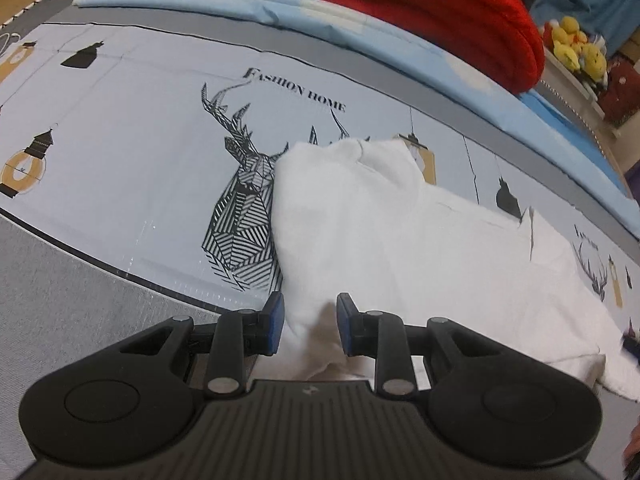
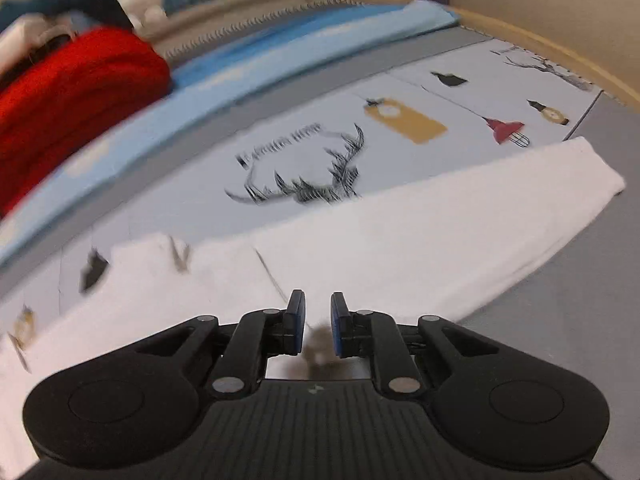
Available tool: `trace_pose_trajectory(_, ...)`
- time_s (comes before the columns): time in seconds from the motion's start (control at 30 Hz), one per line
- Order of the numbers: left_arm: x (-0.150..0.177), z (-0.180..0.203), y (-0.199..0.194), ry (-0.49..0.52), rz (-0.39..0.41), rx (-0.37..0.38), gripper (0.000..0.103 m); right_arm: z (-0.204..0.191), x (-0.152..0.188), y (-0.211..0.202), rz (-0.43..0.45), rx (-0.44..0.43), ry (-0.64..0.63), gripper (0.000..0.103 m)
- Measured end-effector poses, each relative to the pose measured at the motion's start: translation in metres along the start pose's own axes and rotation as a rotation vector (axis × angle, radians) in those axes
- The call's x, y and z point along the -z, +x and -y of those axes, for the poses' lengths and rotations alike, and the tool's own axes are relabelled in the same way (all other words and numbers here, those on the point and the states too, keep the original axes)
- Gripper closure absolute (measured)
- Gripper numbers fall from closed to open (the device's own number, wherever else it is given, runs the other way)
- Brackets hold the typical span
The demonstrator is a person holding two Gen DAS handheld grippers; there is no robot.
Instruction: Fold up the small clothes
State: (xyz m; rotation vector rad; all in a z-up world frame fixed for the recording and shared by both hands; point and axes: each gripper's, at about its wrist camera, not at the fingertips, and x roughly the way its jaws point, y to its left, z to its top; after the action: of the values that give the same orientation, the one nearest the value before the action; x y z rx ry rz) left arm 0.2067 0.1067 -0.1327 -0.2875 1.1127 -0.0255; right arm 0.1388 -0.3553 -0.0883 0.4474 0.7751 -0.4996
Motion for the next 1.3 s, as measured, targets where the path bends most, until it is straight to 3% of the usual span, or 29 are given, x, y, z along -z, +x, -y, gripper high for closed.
trace_pose_trajectory(0.1,0.004,0.004,0.004,0.03,-0.01,0.029,0.073,-0.007,-0.004,-0.011,0.051,-0.225,0.005,0.086)
trace_pose_trajectory(0.17,0.011,0.002,0.015,0.059,-0.053,-0.017,0.072,-0.006,-0.001,-0.001,-0.006,-0.296,0.039,0.084)
trace_pose_trajectory(0.23,0.019,-0.004,0.028,0.081,-0.094,-0.102,0.068,-0.004,0.005,0.017,-0.102,-0.23,0.042,0.082)
trace_pose_trajectory(0.27,0.019,-0.005,0.027,0.078,-0.091,-0.098,0.068,0.0,0.01,0.029,-0.17,-0.163,0.042,0.082)
trace_pose_trajectory(0.33,0.015,0.0,0.017,0.094,-0.066,-0.119,0.069,0.008,0.013,0.04,-0.225,-0.1,0.065,0.083)
trace_pose_trajectory(0.4,0.013,0.005,0.008,0.106,-0.016,-0.094,0.069,0.007,0.011,0.034,-0.202,-0.117,0.064,0.083)
trace_pose_trajectory(0.5,0.019,-0.002,0.026,0.102,-0.097,-0.111,0.067,0.002,0.005,0.019,-0.117,-0.128,0.001,0.082)
trace_pose_trajectory(0.57,0.019,-0.006,0.025,0.091,-0.091,-0.122,0.065,0.006,0.005,0.014,-0.097,-0.139,0.01,0.082)
trace_pose_trajectory(0.63,0.015,0.006,0.009,0.133,-0.011,-0.136,0.068,0.011,0.003,0.004,-0.081,-0.137,0.037,0.082)
trace_pose_trajectory(0.73,0.017,0.023,-0.002,0.205,0.043,-0.051,0.068,0.026,-0.006,-0.001,-0.048,-0.11,0.073,0.082)
trace_pose_trajectory(0.8,0.022,0.025,0.011,0.212,-0.013,-0.026,0.067,0.036,-0.011,-0.003,-0.028,-0.101,0.084,0.081)
trace_pose_trajectory(0.87,0.029,0.023,0.029,0.213,-0.088,-0.065,0.068,0.049,-0.012,-0.006,-0.009,-0.091,0.087,0.081)
trace_pose_trajectory(0.93,0.027,0.032,0.02,0.234,-0.064,-0.091,0.068,0.065,-0.015,-0.01,0.008,-0.076,0.1,0.081)
trace_pose_trajectory(1.07,0.029,0.054,-0.019,0.285,0.055,-0.031,0.059,0.104,-0.024,-0.016,0.037,-0.042,0.151,0.081)
trace_pose_trajectory(1.3,0.055,0.091,-0.026,0.37,0.074,0.026,0.057,0.199,-0.042,-0.028,0.112,0.032,0.283,0.081)
